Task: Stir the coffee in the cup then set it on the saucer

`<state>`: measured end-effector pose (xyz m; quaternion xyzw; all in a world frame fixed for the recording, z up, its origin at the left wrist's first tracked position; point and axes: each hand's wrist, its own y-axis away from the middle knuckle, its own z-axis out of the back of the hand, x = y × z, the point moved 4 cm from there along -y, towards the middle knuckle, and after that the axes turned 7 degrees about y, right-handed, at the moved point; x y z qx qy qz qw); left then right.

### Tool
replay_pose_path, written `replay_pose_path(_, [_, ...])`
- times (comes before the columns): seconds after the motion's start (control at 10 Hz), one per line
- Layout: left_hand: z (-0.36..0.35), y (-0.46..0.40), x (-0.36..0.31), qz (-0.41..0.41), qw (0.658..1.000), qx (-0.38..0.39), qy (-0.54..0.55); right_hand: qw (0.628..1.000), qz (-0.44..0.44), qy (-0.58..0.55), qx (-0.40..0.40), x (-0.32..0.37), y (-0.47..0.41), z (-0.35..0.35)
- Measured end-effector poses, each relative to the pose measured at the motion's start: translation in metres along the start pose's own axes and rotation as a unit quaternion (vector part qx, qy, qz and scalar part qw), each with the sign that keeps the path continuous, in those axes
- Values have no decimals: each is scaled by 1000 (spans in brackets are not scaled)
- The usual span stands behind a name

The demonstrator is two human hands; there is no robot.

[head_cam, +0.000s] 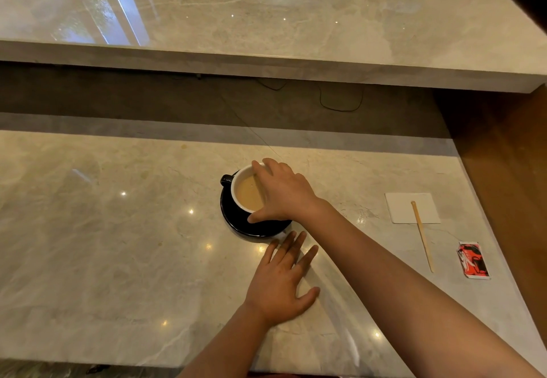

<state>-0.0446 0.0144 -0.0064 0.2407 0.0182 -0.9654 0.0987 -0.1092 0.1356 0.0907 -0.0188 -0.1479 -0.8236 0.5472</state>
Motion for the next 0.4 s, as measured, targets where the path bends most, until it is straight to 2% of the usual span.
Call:
replay_pose_path(0.2, [-2,0,0,15,999,34,0,999,-20,-27,2,-6,11,3])
replay_pose_path(0.4, [0,-5,-3,10,999,48,-8,990,-116,-5,-83,-46,54,-3])
